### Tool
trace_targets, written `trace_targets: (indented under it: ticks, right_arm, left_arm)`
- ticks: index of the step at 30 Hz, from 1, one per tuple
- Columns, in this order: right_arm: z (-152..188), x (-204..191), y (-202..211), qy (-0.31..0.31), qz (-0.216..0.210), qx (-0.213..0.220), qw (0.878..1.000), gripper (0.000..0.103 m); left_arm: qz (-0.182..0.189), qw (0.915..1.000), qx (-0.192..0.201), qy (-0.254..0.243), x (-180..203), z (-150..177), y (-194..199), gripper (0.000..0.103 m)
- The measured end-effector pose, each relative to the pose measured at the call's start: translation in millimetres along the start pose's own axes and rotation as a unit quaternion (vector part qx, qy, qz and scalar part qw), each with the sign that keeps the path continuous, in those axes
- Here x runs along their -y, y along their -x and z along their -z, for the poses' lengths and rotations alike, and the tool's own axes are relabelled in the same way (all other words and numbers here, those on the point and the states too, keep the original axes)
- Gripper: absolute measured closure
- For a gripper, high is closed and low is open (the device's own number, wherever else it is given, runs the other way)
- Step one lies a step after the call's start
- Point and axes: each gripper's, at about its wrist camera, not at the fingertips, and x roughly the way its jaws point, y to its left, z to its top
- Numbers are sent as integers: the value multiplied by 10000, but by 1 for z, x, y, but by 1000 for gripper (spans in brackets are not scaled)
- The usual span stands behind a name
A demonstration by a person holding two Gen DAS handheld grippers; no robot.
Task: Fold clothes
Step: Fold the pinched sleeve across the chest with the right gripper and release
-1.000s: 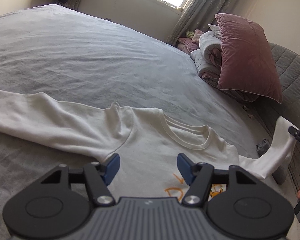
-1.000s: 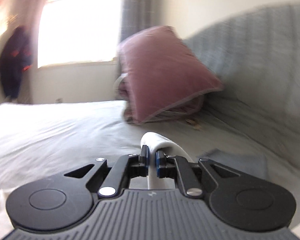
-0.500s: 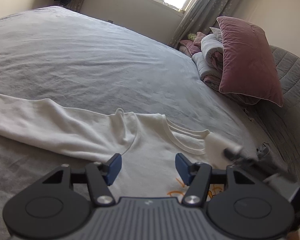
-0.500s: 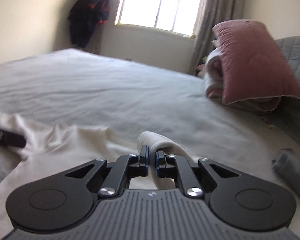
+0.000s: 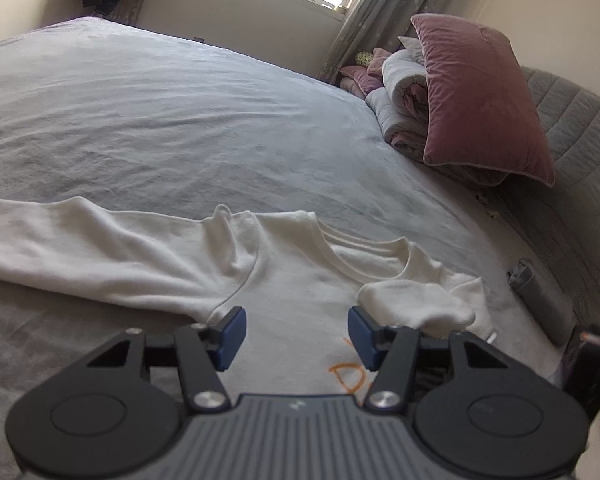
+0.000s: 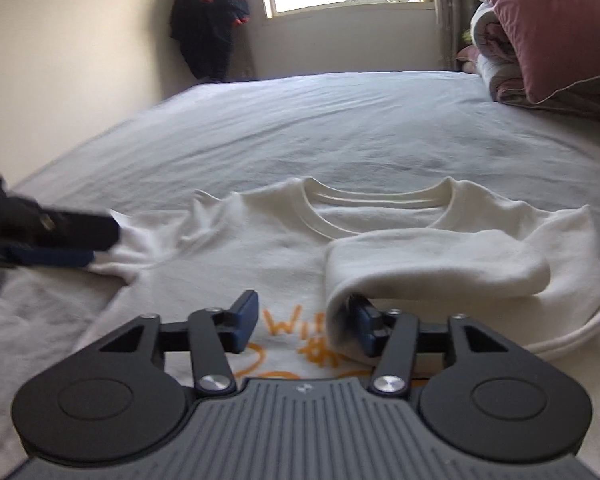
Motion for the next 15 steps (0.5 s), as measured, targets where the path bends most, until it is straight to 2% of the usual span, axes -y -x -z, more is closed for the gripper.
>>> trace_targets:
  ticks: [4, 6, 8, 11, 15]
  right_arm:
    - [7, 18, 16, -423, -410, 389, 9975, 47]
    - [7, 24, 15, -536, -385, 434, 9969, 47]
    - [6, 29, 11, -672, -280, 484, 9962, 47]
    - [6, 39, 10, -1131, -250, 638, 9912, 47]
    - [6, 41, 15, -1343, -361, 1167, 9834, 47]
  left_arm:
    - [189, 9995, -30, 262, -5, -5, 1, 45]
    - [300, 9985, -28, 454, -8, -8, -1, 43]
    - [537, 9964, -80, 652, -11, -8, -7, 36]
    - [946, 9908, -179, 956, -17, -6, -19, 33]
    - [1486, 9790, -311, 1358, -25, -4, -35, 22]
